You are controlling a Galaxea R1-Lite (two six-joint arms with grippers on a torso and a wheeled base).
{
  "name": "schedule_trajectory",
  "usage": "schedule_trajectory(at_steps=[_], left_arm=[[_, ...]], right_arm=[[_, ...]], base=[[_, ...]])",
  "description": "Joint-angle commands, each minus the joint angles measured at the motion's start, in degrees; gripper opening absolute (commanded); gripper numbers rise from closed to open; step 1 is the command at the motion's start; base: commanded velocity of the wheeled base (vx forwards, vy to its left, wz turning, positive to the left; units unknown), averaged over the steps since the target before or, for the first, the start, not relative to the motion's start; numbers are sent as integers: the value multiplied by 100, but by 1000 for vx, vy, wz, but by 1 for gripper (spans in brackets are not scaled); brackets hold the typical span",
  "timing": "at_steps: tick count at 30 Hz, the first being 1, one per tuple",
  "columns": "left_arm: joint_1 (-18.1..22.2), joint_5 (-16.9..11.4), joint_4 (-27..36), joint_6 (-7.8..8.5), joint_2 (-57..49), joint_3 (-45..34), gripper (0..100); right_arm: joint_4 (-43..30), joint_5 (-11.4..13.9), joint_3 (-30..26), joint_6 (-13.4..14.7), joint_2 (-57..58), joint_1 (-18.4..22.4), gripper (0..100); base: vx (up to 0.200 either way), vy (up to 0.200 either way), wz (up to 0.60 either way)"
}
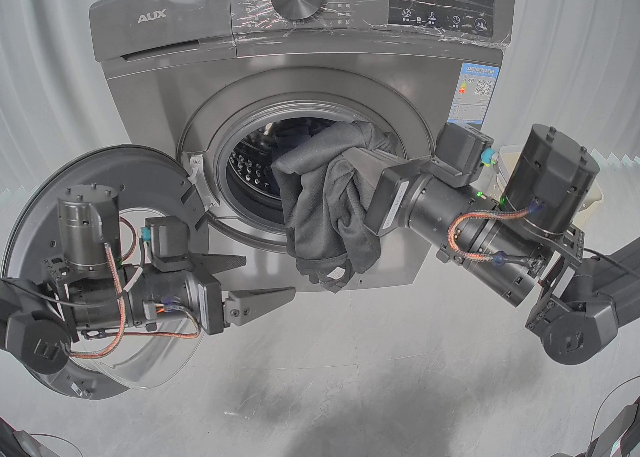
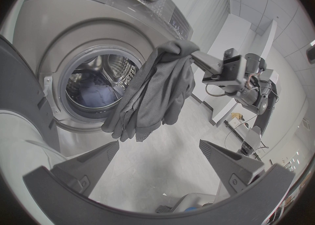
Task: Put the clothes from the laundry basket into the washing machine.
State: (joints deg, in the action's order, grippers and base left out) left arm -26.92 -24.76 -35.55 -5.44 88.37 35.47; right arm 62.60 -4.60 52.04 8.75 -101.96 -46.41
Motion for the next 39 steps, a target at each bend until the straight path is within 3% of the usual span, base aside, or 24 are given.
schedule_trajectory(at_steps=[1,9,20,36,37,39], left_arm=[[-15,-20,-49,-80,506,249,100],[-174,-20,-559,-414,1024,443,100],[-270,50,-1183,-414,1561,548,100],[-393,490,-1921,-423,2053,821,100],[-393,490,-1921,-423,2053,821,0],[-420,490,-1938,-406,2053,803,0]], right_arm=[[7,3,8,4,10,-44,0],[7,-6,-10,4,1,-88,0],[7,-6,-19,-5,1,-158,0],[183,-6,-89,-14,-17,-167,0],[183,-6,-89,-14,-17,-167,0],[183,-6,-89,-14,-17,-167,0]], base=[[0,0,0],[0,0,0],[0,0,0],[0,0,0],[0,0,0],[0,0,0]])
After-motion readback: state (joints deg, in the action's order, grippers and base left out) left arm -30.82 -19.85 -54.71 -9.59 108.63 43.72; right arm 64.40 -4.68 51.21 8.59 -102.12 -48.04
